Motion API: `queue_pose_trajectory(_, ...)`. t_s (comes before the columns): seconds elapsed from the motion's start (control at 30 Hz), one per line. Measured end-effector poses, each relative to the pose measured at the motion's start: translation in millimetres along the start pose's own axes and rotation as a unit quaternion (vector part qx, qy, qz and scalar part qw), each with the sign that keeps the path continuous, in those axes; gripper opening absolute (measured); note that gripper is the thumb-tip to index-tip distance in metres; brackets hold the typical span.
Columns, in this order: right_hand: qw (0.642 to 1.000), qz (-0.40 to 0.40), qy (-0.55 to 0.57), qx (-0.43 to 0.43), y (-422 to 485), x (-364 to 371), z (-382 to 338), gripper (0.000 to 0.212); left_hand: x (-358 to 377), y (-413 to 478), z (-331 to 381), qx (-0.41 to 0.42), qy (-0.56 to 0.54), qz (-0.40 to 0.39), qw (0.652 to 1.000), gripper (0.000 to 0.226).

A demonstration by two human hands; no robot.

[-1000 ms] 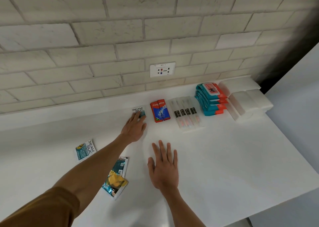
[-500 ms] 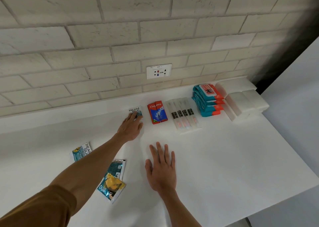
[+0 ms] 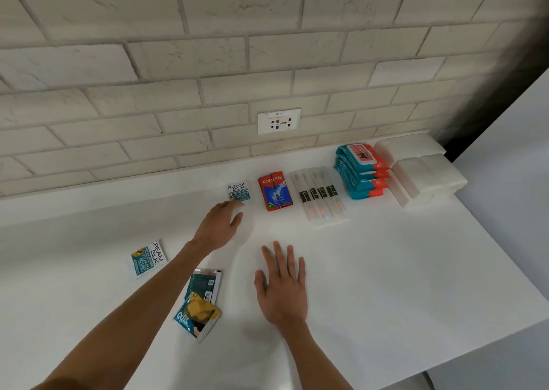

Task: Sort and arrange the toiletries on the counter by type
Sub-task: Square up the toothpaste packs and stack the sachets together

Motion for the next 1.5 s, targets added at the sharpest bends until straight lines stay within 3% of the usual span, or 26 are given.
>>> queue_pose_trajectory(0.17, 1.000, -0.012, -0.004, -0.004, 1, 0, 2, 0.062, -11, -73, -14, -0.007, -0.033, 0.010, 0.999, 0.021)
queue_pose_trajectory(0.37, 1.000, -0.005, -0.015, -0.013, -1, 1, 1, 0.063, -8, -170, -31, -0.120, -0.058, 0.010, 0.991, 0.023)
queue_pose_trajectory(0.5, 1.000, -0.007, -0.017, -0.014, -2, 4, 1, 0.063, -5, -218, -34, -0.225, -0.029, 0.019, 0.974, 0.044)
queue_pose_trajectory(0.6, 1.000, -0.005, -0.017, -0.018, -3, 5, 2, 0.063, 4, -241, -35, -0.251, 0.024, -0.016, 0.968, 0.075)
queue_pose_trajectory(0.67, 1.000, -0.006, -0.018, -0.018, -2, 5, 2, 0.063, 12, -251, -35, -0.257, 0.013, -0.022, 0.966, 0.078)
queue_pose_trajectory(0.83, 1.000, -0.001, -0.019, -0.019, -3, 5, 1, 0.064, 18, -249, -39, -0.278, -0.045, -0.021, 0.959, 0.069)
queue_pose_trajectory(0.97, 1.000, 0.002, -0.018, -0.020, -3, 5, 1, 0.064, 11, -239, -34, -0.268, -0.079, -0.036, 0.960, 0.044)
queue_pose_trajectory(1.13, 1.000, 0.001, -0.013, -0.018, -3, 7, 2, 0.064, 3, -225, -31, -0.229, -0.110, 0.000, 0.967, 0.023)
queue_pose_trajectory(1.37, 1.000, 0.004, -0.013, -0.019, -3, 6, 1, 0.064, -23, -164, -27, -0.202, -0.156, 0.010, 0.967, 0.011)
queue_pose_trajectory(1.5, 1.000, 0.000, -0.019, -0.015, -2, 7, 2, 0.064, -25, -119, -31, -0.188, -0.157, 0.020, 0.969, 0.018)
Point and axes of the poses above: each hand's wrist, its own y-axis towards the middle knuckle, its own x-axis out of the palm, z = x × y, the point moved 2 cm from there along y, towards the middle knuckle, and after that the axes turned 8 degrees about y, right-handed, at the moved point
